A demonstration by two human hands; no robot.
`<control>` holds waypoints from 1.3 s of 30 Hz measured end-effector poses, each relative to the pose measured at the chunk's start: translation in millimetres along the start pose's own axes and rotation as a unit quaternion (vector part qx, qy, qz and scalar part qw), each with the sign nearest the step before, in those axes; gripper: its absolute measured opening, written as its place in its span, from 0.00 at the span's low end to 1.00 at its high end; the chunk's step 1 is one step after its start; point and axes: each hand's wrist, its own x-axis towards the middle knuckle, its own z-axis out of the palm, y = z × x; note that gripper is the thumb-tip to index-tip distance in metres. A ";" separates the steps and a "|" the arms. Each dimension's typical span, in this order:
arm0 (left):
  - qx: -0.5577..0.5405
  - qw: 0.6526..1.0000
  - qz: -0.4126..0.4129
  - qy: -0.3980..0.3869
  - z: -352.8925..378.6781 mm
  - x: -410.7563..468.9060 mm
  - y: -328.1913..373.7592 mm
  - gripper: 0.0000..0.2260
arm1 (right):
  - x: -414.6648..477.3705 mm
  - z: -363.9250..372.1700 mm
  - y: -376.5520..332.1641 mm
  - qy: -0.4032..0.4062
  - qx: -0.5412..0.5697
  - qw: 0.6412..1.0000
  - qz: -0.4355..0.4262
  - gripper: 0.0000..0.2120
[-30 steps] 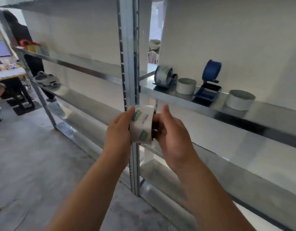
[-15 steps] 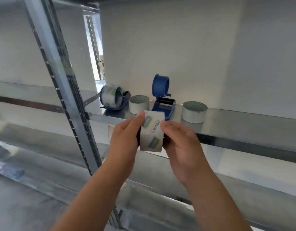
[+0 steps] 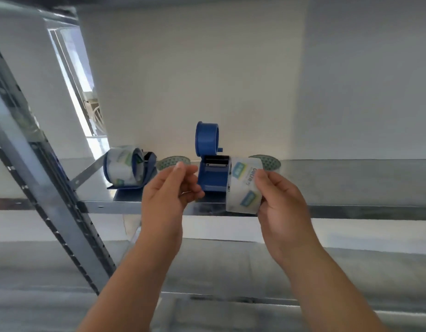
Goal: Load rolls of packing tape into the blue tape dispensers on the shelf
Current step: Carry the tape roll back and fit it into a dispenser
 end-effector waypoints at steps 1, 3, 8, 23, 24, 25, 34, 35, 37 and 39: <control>0.005 1.000 0.008 0.002 -0.6 6.3 0.8 0.15 | 2.1 2.1 -2.3 0.018 0.008 1.000 0.001 0.12; 0.028 0.999 0.027 0.010 -1.2 17.3 2.3 0.16 | 8.8 7.4 -5.3 0.052 0.009 0.999 -0.005 0.10; 0.060 0.998 0.033 0.005 9.8 53.1 7.5 0.08 | 30.7 31.7 -13.0 0.108 -0.080 0.990 -0.042 0.09; 0.062 0.998 0.031 -0.008 42.7 122.7 -18.7 0.14 | 96.9 78.0 -12.5 0.183 -0.201 0.961 -0.047 0.17; 0.050 0.998 0.023 -0.011 42.4 124.5 -18.5 0.14 | 98.6 81.1 -11.7 0.182 -0.200 0.961 -0.052 0.17; 0.040 0.999 0.019 -0.014 41.3 125.8 -18.1 0.13 | 99.9 84.2 -10.7 0.181 -0.200 0.961 -0.057 0.17; 0.032 0.998 0.032 -0.038 35.4 129.4 -12.3 0.16 | 109.5 85.2 -4.2 0.133 -0.167 0.975 -0.064 0.16; 0.036 0.997 0.034 -0.053 37.0 127.7 -12.1 0.17 | 108.9 85.1 -3.4 0.122 -0.172 0.975 -0.068 0.16; 0.034 0.996 0.035 -0.069 40.6 123.9 -12.1 0.17 | 107.9 84.3 -0.3 0.105 -0.193 0.973 -0.076 0.17; 0.028 0.996 0.039 -0.074 42.3 121.7 -14.4 0.17 | 107.1 84.2 1.5 0.093 -0.208 0.970 -0.082 0.18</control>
